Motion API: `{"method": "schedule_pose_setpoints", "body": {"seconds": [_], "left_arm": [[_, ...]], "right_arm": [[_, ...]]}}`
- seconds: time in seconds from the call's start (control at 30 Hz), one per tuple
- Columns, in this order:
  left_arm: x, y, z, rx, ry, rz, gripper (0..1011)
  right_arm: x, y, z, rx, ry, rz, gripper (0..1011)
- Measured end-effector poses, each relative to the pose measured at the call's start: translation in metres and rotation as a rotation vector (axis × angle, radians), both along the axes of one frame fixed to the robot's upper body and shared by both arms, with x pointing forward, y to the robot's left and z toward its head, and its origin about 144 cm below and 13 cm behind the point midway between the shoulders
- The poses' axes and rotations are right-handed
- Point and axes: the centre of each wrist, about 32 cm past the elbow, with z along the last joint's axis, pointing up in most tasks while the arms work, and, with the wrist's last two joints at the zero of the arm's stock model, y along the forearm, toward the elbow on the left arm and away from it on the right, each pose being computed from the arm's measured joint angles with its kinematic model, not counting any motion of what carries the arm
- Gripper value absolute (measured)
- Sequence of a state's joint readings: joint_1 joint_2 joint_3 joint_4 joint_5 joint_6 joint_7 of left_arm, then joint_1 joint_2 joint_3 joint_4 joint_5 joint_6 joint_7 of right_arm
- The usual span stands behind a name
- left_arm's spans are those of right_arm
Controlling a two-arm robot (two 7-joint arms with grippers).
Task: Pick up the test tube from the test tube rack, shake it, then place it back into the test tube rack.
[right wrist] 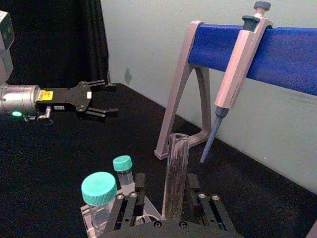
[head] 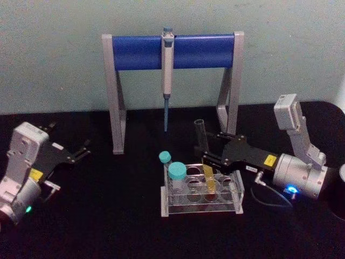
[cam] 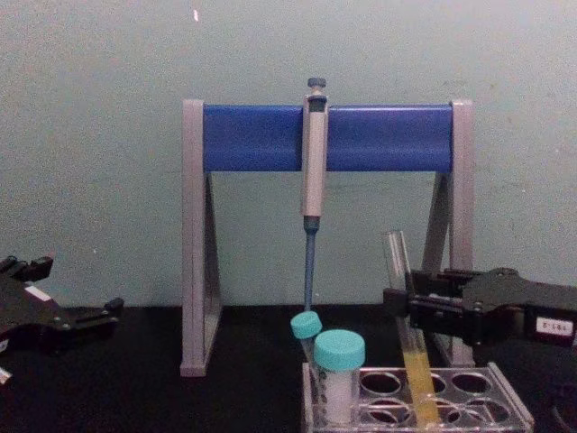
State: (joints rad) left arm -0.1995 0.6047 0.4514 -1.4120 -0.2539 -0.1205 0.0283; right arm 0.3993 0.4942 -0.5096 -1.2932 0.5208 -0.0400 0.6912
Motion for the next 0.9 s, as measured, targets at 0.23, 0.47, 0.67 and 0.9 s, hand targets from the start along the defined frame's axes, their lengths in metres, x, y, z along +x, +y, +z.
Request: {"method": "schedule_pose_setpoints", "body": {"seconds": [0.23, 0.47, 0.67, 0.9], "left_arm": [[0.0000, 0.0000, 0.0000, 0.000, 0.000, 0.000, 1001], [0.0000, 0.0000, 0.0000, 0.000, 0.000, 0.000, 1001], [0.0000, 0.0000, 0.0000, 0.000, 0.000, 0.000, 1001], [0.0000, 0.0000, 0.0000, 0.000, 0.000, 0.000, 1001]], "right_arm": [[0.0000, 0.0000, 0.0000, 0.000, 0.000, 0.001, 715], [0.0000, 0.0000, 0.0000, 0.000, -0.001, 0.001, 917], [0.0000, 0.0000, 0.0000, 0.000, 0.000, 0.001, 1000], [0.0000, 0.0000, 0.0000, 0.000, 0.000, 0.001, 1000]]}}
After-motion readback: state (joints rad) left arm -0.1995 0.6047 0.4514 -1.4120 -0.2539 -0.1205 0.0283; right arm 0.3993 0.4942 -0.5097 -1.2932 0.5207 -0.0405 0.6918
